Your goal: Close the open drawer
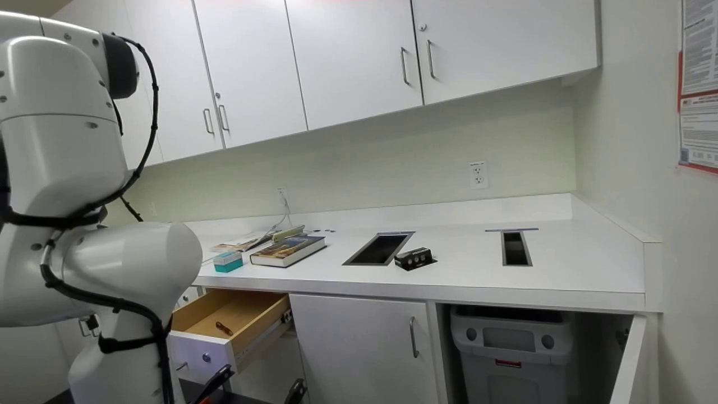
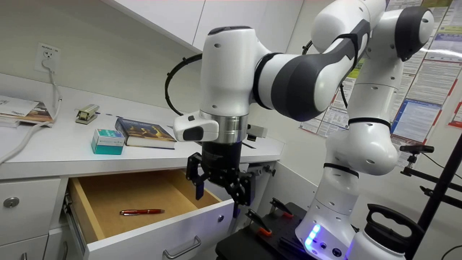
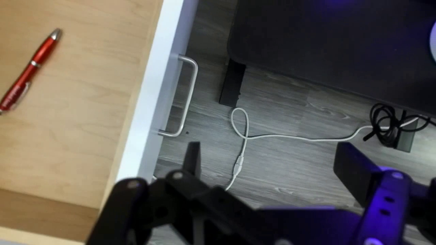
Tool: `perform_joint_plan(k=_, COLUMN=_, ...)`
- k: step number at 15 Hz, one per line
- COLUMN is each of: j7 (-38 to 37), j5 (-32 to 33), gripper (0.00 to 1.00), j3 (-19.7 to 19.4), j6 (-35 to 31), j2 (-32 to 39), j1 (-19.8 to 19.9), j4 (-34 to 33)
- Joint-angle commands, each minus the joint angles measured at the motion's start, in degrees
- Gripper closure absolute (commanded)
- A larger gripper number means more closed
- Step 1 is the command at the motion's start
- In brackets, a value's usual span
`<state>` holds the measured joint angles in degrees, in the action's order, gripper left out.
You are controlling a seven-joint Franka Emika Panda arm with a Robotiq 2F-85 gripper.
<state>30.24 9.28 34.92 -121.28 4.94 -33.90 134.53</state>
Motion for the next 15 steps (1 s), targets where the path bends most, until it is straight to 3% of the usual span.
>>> perform_joint_plan(k=1, j7=4.15, j5=4.94, gripper=0.00, j3=2.25, j6=-2.47, j2=3.04, j1=-1.52, j4=0.16)
perform_joint_plan(k=4, j7=8.53, j5=10.37, gripper=0.00, j3=3.11, j6=-1.62, j2=6.87, j1=-1.93, j4=-0.70)
perform_joint_plan(k=5, j7=5.36, j5=7.95, gripper=0.00, j3=3.33, j6=-1.94, j2=4.70, j1=-1.57, j4=0.12)
perform_joint_plan(k=9, j7=7.25, j5=9.92, gripper=0.00, j3=3.38, j6=-1.93, j2=7.16, j1=-1.62, j4=-0.12)
perform_joint_plan(k=15, j7=19.88, j5=20.92, gripper=0.00, j3=3.38, j6=-8.28, j2=7.77, j1=-1.30, j4=1.21)
